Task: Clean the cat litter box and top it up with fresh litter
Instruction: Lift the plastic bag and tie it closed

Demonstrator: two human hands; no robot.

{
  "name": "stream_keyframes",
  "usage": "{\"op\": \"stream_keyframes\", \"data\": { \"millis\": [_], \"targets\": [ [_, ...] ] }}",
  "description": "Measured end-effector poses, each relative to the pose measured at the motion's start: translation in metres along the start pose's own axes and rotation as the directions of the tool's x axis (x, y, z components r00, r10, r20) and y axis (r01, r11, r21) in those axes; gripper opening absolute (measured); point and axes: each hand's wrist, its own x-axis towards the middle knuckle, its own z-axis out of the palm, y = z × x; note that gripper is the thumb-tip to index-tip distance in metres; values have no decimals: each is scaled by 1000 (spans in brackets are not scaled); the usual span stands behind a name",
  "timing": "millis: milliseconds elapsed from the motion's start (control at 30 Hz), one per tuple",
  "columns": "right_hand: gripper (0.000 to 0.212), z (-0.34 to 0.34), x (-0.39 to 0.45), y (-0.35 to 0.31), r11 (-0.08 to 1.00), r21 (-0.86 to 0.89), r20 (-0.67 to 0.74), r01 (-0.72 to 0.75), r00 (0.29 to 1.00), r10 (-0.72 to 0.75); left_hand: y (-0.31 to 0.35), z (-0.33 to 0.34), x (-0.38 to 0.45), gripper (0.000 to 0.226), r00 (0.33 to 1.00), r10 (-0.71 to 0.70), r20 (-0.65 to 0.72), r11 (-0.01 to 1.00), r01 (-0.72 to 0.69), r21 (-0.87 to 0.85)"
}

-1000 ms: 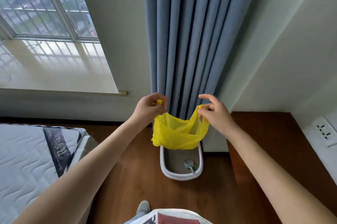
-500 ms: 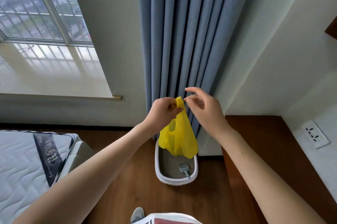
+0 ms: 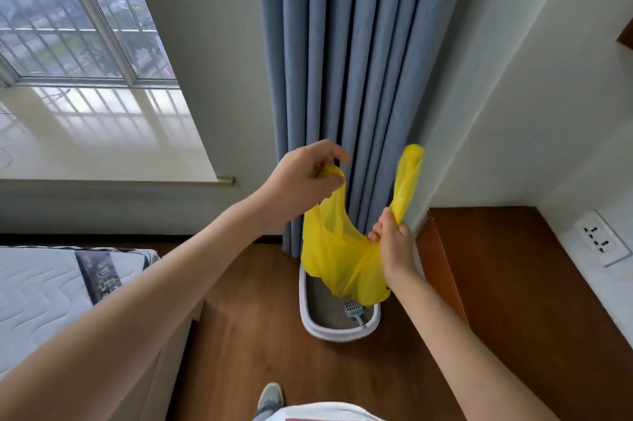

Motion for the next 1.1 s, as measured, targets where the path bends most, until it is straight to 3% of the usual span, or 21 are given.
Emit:
{"op": "stream_keyframes", "data": {
  "millis": [100,167,233,300,367,467,533,633,667,733,800,900,1000,1100],
  "targets": [
    [32,6,9,-10,980,-198,56,-36,997,48,25,-9,0,25,958,130,256,985,-155,81],
    [28,12,9,-25,907,-409,241,95,970,7,44,-12,8,24,895,196,402,960,-258,107],
    [15,19,0,-44,792,-564,469,234,880,74,60,-16,23,25,854,212,475,949,-295,107],
    [14,21,-15,-60,706,-615,612,351,777,147,66,-21,40,28,826,210,524,956,-284,65],
    [29,21,-25,-71,672,-622,676,402,709,202,67,-23,56,29,806,213,552,969,-249,-11],
    [35,20,-29,-72,638,-648,689,415,676,261,52,-19,73,30,801,205,562,979,-165,-123],
    [34,17,-30,-64,628,-665,666,404,701,255,29,-14,80,28,804,176,567,975,-62,-213],
    [42,11,-29,-56,632,-672,607,386,776,171,-18,-2,78,23,842,71,534,926,144,-350],
    [43,11,-31,-54,696,-621,588,360,802,109,-32,2,72,22,858,19,514,890,220,-400],
    [28,14,-38,-52,899,-338,595,277,803,-24,-57,12,55,17,885,-73,460,802,327,-500],
    [22,20,-40,-41,976,-134,501,170,861,-81,-75,21,37,14,929,-153,336,732,335,-593],
    [27,23,-41,-30,984,-104,309,146,945,-107,-90,29,9,15,931,-358,65,638,295,-712],
    [6,28,-43,-18,963,-123,233,238,951,-205,-105,42,-24,14,897,-442,-21,690,324,-648],
    [15,34,-43,-14,911,-219,257,351,921,-293,-112,42,-45,14,921,-380,-83,829,299,-473]
  ]
}}
